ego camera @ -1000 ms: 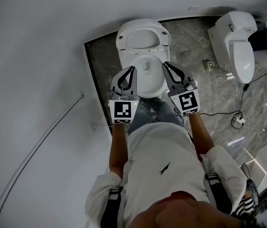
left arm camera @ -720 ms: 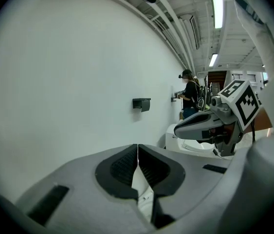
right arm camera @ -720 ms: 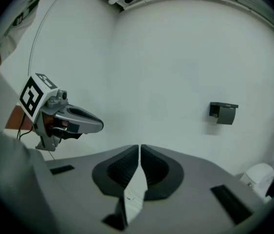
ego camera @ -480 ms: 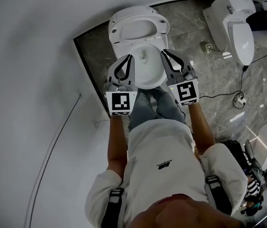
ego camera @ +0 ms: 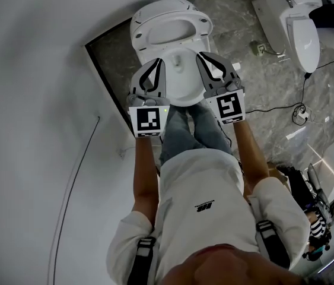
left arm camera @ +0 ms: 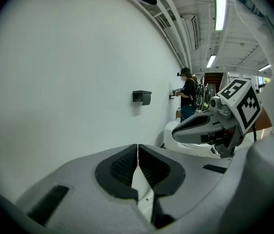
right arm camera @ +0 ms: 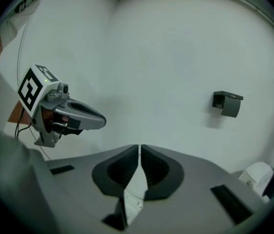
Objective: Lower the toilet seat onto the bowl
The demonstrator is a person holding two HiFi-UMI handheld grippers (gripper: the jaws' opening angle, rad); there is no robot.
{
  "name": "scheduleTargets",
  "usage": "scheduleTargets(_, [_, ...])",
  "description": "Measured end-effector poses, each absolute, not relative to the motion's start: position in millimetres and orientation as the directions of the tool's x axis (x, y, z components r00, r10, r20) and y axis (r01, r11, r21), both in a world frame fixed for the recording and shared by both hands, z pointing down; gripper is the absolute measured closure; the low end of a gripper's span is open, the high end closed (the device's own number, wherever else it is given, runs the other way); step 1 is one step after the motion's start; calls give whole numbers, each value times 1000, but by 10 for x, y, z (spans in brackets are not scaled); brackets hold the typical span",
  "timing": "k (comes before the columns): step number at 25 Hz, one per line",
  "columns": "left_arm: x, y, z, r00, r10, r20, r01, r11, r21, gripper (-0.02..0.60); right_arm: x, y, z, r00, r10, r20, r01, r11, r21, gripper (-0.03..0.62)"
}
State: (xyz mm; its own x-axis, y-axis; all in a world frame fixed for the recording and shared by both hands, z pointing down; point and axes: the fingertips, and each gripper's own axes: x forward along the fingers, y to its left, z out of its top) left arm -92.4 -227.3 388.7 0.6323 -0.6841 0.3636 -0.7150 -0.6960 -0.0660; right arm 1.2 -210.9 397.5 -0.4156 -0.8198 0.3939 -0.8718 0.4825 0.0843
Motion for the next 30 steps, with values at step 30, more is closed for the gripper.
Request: scheduleTargets(30, [-971,-2955,4551,608,-662,438,-702,-706,-91,552,-49,-2818,4641,-406,-785,468,-836,526,157,560])
